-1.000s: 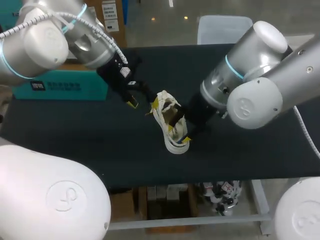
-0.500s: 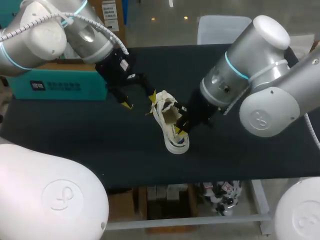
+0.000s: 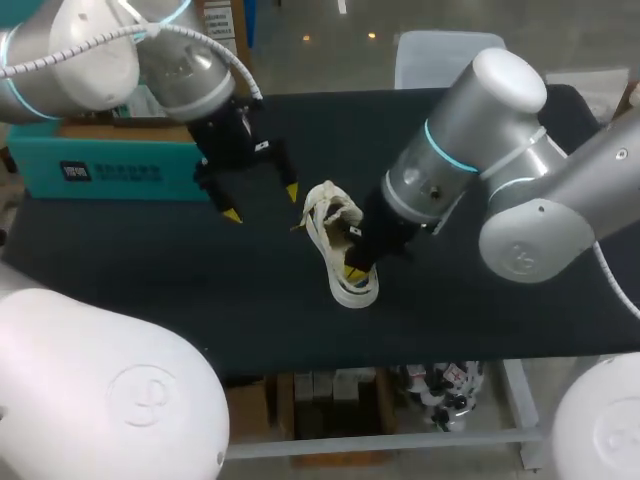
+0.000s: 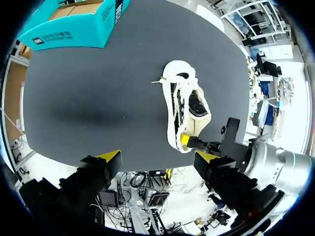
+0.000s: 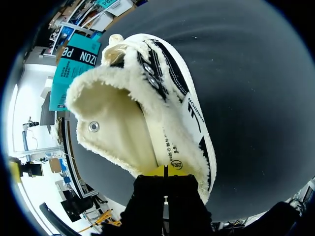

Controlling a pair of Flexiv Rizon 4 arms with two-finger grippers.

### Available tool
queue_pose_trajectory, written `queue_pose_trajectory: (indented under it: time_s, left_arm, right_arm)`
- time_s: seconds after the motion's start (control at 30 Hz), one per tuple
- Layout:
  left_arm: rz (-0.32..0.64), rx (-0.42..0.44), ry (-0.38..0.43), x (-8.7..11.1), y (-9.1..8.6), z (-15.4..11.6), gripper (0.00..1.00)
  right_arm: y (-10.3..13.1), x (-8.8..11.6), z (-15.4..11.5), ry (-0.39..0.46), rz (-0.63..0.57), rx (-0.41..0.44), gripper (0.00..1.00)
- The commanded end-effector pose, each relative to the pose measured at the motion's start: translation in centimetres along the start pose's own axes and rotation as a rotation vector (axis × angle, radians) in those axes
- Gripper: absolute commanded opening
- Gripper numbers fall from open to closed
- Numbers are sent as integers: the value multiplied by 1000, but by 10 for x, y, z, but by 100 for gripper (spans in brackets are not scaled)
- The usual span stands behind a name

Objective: Open the shoe tongue, take the insole out of the shoe, put the insole back into the shoe, and pack the shoe into the shoebox

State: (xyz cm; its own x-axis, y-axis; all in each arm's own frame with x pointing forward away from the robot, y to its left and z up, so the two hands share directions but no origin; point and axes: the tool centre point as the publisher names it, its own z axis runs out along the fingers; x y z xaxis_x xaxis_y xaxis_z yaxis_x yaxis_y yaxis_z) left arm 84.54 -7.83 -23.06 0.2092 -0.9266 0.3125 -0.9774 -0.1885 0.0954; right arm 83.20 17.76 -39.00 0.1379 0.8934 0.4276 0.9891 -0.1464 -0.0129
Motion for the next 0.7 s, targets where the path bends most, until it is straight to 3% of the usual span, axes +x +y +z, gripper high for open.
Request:
queue_pose_trajectory:
  time_s: [0.03,0.27,0.53,0.7]
  left_arm:
    - [-103,30,-113,6,5,-1,100]
    - [-58,83,-195,7,9,3,100]
    - [10,64,-204,3,9,13,100]
    - [14,57,-198,1,6,16,100]
  right_arm:
    - [2,4,13,-1,-14,-73,0]
    - [6,1,19,-4,-25,-105,0]
    - [11,-1,28,-7,-23,-120,0]
    - [8,3,15,5,-35,-147,0]
